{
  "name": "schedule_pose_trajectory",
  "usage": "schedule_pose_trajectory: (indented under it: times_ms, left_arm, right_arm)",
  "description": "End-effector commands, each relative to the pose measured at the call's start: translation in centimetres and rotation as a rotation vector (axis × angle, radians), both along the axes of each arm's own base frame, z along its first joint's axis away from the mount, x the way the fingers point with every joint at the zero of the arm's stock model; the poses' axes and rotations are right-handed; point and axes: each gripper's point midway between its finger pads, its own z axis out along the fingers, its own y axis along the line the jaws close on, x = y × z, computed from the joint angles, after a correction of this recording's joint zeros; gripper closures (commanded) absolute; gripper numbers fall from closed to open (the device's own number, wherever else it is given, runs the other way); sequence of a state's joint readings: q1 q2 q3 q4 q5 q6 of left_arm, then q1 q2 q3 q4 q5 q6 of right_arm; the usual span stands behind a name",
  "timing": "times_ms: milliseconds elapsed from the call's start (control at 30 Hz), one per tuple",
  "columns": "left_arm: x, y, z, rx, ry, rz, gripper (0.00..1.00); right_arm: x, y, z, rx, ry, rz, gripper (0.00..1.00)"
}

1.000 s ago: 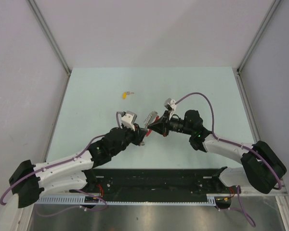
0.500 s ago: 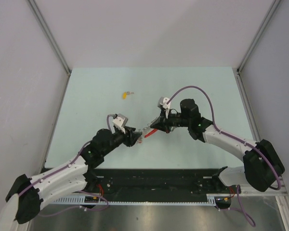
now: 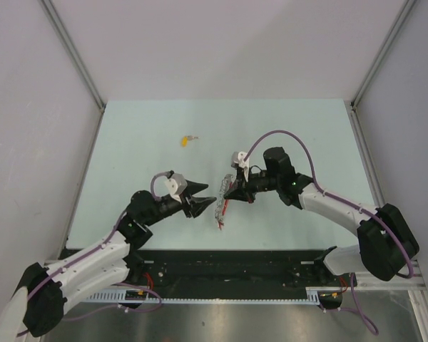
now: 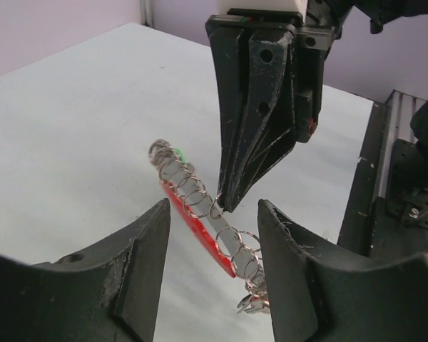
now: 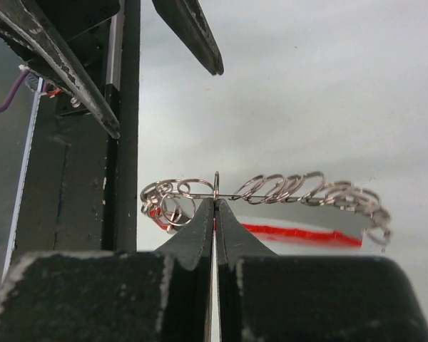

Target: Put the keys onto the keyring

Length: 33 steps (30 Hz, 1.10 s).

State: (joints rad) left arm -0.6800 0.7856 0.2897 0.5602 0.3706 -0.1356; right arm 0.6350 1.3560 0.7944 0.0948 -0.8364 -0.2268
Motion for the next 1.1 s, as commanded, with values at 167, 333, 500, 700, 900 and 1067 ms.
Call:
schedule_pose_trajectory:
  times_ms: [167,333,500,700,900,1067]
  left_arm:
    - [0.0,-0.8,-1.7,0.090,-0.061,-0.065,0.55]
    - [-0.2,-1.0,-1.6,0.096,-0.074,-0.051,0.61]
    - [-0.7,-1.6,-2.9,0.161,-0.067,-0.073,0.65]
    - [-0.5,-1.8,-3.3,0.192,-0.069,-0.055,0.70]
    - [-0.6,-2.1,-3.4,0.199,-0.075,-0.071,0.73]
    - [-1.2,-2.5,-2.9,0.181,-0.097,-0.110,0.74]
  right_arm:
    - [-0.6,0.9,2.4,0.042,-0.063,0.082,1.00]
    - [-0.9,1.3,2.6,0.043,-0.074,0.086,1.00]
    - [-1.3,1.5,2.8,0.049,-0.077,0.099,1.00]
    - [-1.6,1.6,3.1,0.052,-0.085,0.104,1.00]
    - [-1.9,1.8,3.2,0.056,-0.084,0.117,1.00]
    - [-2.1,1.8,3.1,0.054,-0.081,0.126,1.00]
